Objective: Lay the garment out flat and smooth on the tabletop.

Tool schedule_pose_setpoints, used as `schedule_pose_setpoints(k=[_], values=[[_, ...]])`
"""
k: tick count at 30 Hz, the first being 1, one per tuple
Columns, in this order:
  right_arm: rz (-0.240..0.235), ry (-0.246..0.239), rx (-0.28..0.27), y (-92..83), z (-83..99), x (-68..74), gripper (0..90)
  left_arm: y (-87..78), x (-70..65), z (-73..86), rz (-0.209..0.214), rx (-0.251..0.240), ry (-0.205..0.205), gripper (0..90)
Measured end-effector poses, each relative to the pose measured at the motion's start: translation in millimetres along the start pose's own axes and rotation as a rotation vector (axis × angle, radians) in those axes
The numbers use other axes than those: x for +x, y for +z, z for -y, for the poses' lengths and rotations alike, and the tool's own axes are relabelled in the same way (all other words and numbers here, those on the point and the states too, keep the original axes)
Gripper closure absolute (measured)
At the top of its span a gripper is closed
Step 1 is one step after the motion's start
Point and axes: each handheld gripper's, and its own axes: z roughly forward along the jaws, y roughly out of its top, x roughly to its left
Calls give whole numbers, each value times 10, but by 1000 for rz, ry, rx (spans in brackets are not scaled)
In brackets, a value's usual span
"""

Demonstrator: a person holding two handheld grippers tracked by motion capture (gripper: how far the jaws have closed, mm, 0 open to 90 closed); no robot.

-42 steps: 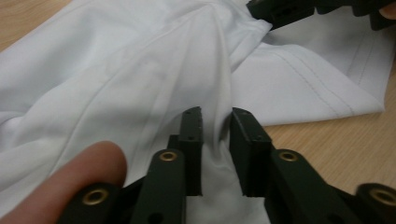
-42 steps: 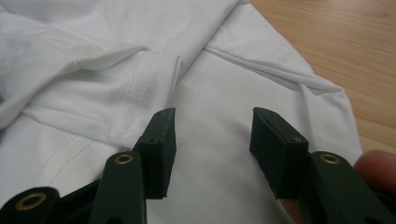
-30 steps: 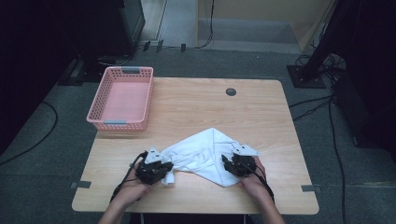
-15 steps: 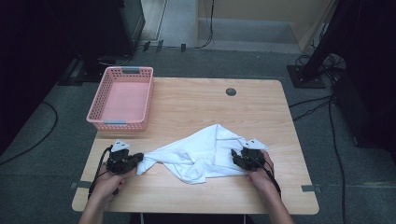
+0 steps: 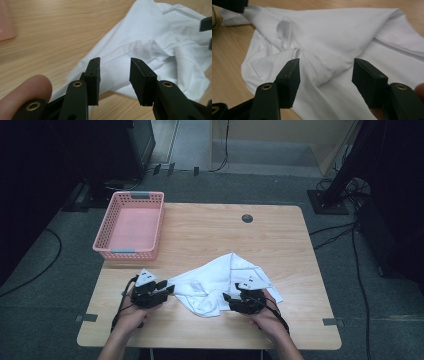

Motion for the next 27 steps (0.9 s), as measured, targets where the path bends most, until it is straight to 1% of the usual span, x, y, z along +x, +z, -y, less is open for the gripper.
schedule_pose_setpoints(k=[1,2,3,4,5,6,7,8,9,10,11,12,13,14,15,16,17,18,19,21,22,23,24,25,26,27], values=[[-11,-3,21,56,11,59,400,95,-83,-4,-14,6,19,585],[-15,-6,32,82,18,75,400,145,-112,-10,-23,7,29,578],[-15,-10,37,106,23,88,401,145,-112,-10,-23,7,29,562],[-13,-19,42,122,27,98,416,246,-173,-39,-49,14,49,556],[-13,-19,42,122,27,98,416,246,-173,-39,-49,14,49,544],[-5,-28,43,132,33,113,440,293,-204,-63,-55,18,58,544],[3,-43,46,139,42,144,529,340,-236,-91,-52,25,73,514],[3,-49,46,137,46,161,574,386,-273,-116,-53,27,91,502],[3,-49,46,132,49,181,629,480,-349,-151,-44,33,110,485],[3,-49,46,132,49,181,629,480,-349,-151,-44,33,110,455],[6,-57,42,125,53,196,678,539,-386,-166,-45,54,122,455],[11,-64,41,116,56,211,717,600,-426,-173,-57,71,135,415],[12,-72,40,107,59,227,753,652,-461,-175,-64,83,145,413],[9,-81,39,93,64,242,780,696,-486,-177,-65,98,145,414],[0,-93,36,79,69,257,795,736,-504,-178,-74,110,146,416],[-26,-116,38,42,87,288,822,786,-517,-176,-88,112,134,424],[-26,-116,38,42,87,288,822,786,-517,-176,-88,112,134,429],[-55,-144,39,-6,116,315,828,795,-509,-190,-100,109,117,434],[-82,-166,43,-37,138,328,825,798,-497,-197,-106,109,111,444],[-136,-230,47,-106,204,361,791,805,-477,-207,-119,107,102,462],[-136,-230,47,-106,204,361,791,805,-477,-207,-119,107,102,467],[-165,-267,51,-140,246,381,774,809,-468,-213,-122,106,99,467],[-205,-317,79,-200,326,404,750,817,-444,-228,-132,109,96,470],[-205,-317,79,-200,326,404,750,817,-444,-228,-132,109,96,472],[-235,-327,118,-251,393,404,732,827,-425,-243,-140,104,79,474],[-235,-327,118,-251,393,404,732,827,-425,-243,-140,104,79,477]])
